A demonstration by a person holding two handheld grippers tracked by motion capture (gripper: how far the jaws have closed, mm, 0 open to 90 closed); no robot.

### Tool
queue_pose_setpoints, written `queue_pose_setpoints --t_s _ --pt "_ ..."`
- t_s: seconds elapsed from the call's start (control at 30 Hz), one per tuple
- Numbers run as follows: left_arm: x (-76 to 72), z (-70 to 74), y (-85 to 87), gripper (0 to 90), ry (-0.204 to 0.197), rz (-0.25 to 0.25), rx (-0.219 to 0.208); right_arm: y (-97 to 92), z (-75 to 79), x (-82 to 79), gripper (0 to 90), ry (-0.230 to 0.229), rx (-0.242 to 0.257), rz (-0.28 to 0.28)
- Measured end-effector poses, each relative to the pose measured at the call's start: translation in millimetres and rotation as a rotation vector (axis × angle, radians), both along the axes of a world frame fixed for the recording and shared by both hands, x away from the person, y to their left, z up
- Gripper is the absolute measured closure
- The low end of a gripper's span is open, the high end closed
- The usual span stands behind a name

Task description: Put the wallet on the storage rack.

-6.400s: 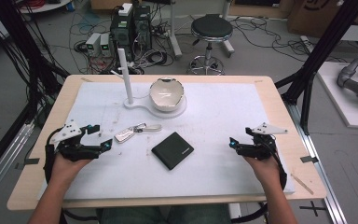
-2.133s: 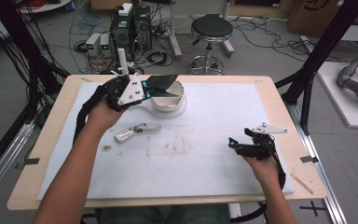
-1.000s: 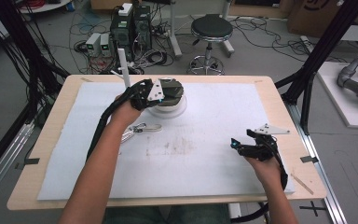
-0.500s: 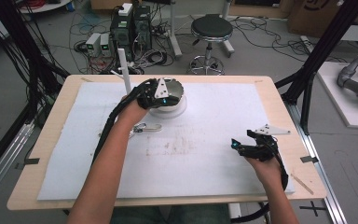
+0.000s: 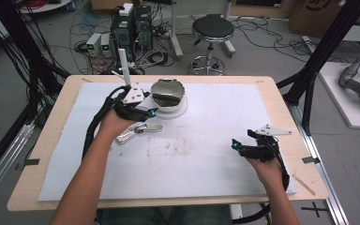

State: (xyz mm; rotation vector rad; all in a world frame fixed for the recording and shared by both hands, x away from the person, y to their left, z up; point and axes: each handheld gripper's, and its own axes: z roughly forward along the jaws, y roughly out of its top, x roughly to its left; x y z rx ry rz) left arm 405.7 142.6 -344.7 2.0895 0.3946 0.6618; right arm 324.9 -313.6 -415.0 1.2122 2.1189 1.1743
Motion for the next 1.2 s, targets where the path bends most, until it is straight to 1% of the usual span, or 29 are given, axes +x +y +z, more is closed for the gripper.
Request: queue_pose_setpoints --t_s 0.03,0.07,0.1,0.13,0.17,0.2,0.23,0.27,0.3,0.33,0.37,0.4,0.5,0.53,0.6,0.67,0.7,0.77,0.8,0.87,0.93,0.97,1.2 --pt "-13.2 -2.4 11.7 31.1 0.029 -0.003 -0.043 0.8 -0.3 -0.2 20.1 0.002 -0.001 0.001" --pt "-13.2 -2.4 11.7 29.6 0.029 -0.003 -0.043 0.8 -0.3 -0.2 20.1 0.002 -0.001 0.001" --pt "-20.7 -6.1 18.1 29.6 0.04 -0.01 -0.062 1.1 -0.2 -0.5 20.1 0.003 -0.003 -0.001" --pt "-28.1 -10.7 24.2 29.6 0.054 -0.01 -0.073 2.4 0.5 -1.2 20.1 0.002 0.001 -0.002" --pt "-41.5 -18.6 37.0 29.6 0.077 -0.009 -0.086 2.5 0.9 -1.5 20.1 0.001 -0.004 0.001" --pt "-41.5 -18.6 37.0 29.4 0.077 -0.009 -0.086 3.3 1.0 -1.3 20.1 -0.003 -0.002 0.002" --pt "-47.7 -21.8 42.9 29.3 0.081 -0.006 -0.103 3.5 1.0 -1.0 20.1 -0.001 -0.008 0.003" --pt "-58.3 -26.0 52.9 29.1 0.09 0.006 -0.149 3.9 0.3 -0.2 20.2 -0.002 -0.006 0.005" --pt "-58.3 -26.0 52.9 28.1 0.09 0.006 -0.149 4.3 -0.5 0.4 20.2 0.002 -0.005 0.003" --pt "-62.1 -26.5 56.4 28.1 0.097 0.008 -0.156 4.3 -0.5 0.4 20.2 0.002 -0.005 0.003" --pt "-65.9 -26.0 58.8 25.9 0.103 0.016 -0.162 4.2 -1.1 1.0 20.1 0.004 -0.007 0.004" --pt "-69.8 -24.4 61.1 25.9 0.102 0.022 -0.163 4.3 -1.6 1.5 20.1 0.007 -0.01 0.005" --pt "-78.4 -21.0 67.9 24.6 0.096 0.03 -0.203 4.7 -0.8 2.1 20.1 0.003 -0.009 0.004" --pt "-80.1 -20.8 70.9 24.3 0.095 0.03 -0.217 4.7 -0.5 2.4 20.2 -0.002 -0.006 0.005" --pt "-81.2 -20.6 77.5 23.6 0.107 0.042 -0.249 5.0 -0.2 3.0 20.2 -0.01 -0.002 0.004" --pt "-80.2 -21.1 81.9 22.1 0.108 0.052 -0.256 5.7 -0.5 4.5 20.1 -0.017 0.004 0.002" --pt "-79.1 -21.8 82.8 20.3 0.111 0.053 -0.249 7.1 -1.0 6.0 20.1 -0.015 -0.002 -0.001" --pt "-77.2 -23.8 83.8 19.7 0.123 0.053 -0.24 7.7 -1.3 6.6 20.1 -0.019 -0.008 -0.001" --pt "-76.1 -24.5 85.5 19.2 0.129 0.053 -0.252 9.4 -1.1 6.1 20.1 -0.016 -0.008 0.0" --pt "-75.2 -24.1 86.4 18.5 0.127 0.051 -0.247 10.2 -1.0 5.6 20.1 -0.021 -0.009 0.002" --pt "-74.7 -23.7 86.9 18.4 0.125 0.055 -0.256 11.1 -0.4 4.6 20.1 -0.021 -0.011 0.004" --pt "-74.3 -23.2 87.8 18.3 0.125 0.053 -0.252 10.8 -0.3 4.9 20.1 -0.023 -0.012 0.002" --pt "-72.8 -25.5 91.6 18.3 0.128 0.069 -0.266 10.7 -1.9 7.0 20.1 -0.016 -0.009 -0.004"
